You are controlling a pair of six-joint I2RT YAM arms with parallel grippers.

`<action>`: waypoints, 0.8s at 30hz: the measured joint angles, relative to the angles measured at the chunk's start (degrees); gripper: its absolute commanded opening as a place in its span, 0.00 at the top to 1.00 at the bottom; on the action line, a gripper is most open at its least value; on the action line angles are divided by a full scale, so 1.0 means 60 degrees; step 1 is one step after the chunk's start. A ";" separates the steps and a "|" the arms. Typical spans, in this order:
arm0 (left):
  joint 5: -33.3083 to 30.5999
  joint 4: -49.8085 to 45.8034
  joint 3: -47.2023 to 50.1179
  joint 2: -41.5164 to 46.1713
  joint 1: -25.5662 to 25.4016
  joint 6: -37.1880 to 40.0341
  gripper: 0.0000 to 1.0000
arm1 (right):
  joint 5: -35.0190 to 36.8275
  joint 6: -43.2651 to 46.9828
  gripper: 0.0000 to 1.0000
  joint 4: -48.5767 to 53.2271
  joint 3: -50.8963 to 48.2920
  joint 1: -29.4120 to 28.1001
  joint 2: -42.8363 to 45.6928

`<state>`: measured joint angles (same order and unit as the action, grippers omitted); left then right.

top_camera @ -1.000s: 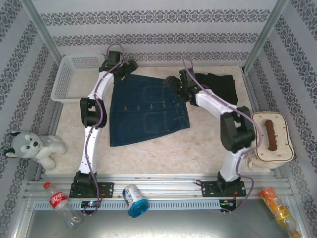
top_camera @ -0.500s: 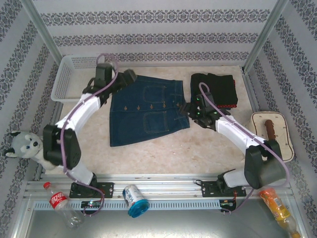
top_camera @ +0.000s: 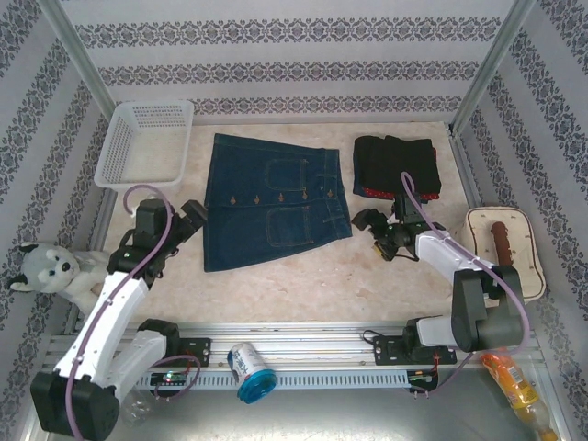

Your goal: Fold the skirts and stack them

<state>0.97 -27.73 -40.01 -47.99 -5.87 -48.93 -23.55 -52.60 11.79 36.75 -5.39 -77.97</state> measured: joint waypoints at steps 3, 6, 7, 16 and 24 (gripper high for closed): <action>-0.0080 -0.0404 0.0178 0.0153 0.0237 -0.0186 0.00 | -0.0189 -0.0353 0.09 -0.0419 -0.0149 0.0000 -0.0178; -0.0091 -0.0608 0.0233 0.0062 0.0277 -0.0266 0.00 | -0.0229 -0.0641 0.12 -0.0783 -0.0240 0.0000 -0.0306; -0.0091 -0.0634 0.0237 0.0018 0.0295 -0.0291 0.00 | -0.0266 -0.0718 0.14 -0.0896 -0.0255 -0.0004 -0.0353; 0.0073 -0.0667 0.0273 -0.0339 0.0375 -0.0433 0.00 | -0.0681 -0.1053 0.30 -0.1665 -0.0131 -0.0718 -0.1249; 0.0499 -0.0670 0.0663 -0.0346 0.0375 -0.0903 0.00 | -0.0820 -0.1421 0.42 -0.2565 -0.0127 -0.1067 -0.1730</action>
<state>3.97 -31.75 -36.03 -50.06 -3.62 -54.35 -28.47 -61.12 -3.60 35.99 -11.79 -88.36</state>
